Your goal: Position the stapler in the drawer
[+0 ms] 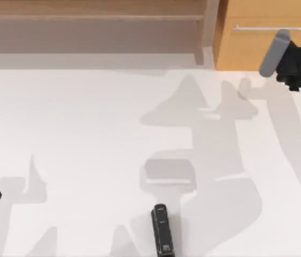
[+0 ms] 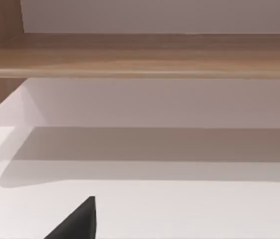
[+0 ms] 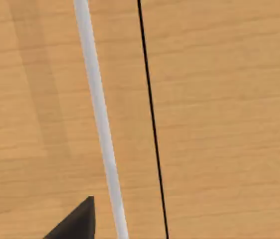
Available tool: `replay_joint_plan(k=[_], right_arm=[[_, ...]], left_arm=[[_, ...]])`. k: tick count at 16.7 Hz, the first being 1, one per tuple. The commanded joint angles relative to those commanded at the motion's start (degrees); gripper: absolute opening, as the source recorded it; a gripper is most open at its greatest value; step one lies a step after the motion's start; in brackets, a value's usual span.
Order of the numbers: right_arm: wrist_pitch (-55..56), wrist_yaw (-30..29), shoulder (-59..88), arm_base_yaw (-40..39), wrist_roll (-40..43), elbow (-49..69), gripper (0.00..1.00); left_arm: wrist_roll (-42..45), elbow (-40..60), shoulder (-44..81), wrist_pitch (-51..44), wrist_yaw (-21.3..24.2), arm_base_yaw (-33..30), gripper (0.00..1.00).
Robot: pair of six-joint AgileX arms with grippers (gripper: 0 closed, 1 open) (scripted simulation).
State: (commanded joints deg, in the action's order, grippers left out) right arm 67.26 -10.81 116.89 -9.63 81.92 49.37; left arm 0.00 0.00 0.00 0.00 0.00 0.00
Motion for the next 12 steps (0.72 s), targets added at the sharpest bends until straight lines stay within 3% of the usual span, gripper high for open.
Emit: replay_joint_plan(k=[5,12], right_arm=[[6.1,-1.3,10.5,-0.5,7.1,4.6,1.0],[5.8,-1.1,11.1,-0.2,7.3,5.4,1.0]], left_arm=[[0.0,0.0,0.0,0.0,0.0,0.0,1.0],[0.0,0.0,0.0,0.0,0.0,0.0,1.0]])
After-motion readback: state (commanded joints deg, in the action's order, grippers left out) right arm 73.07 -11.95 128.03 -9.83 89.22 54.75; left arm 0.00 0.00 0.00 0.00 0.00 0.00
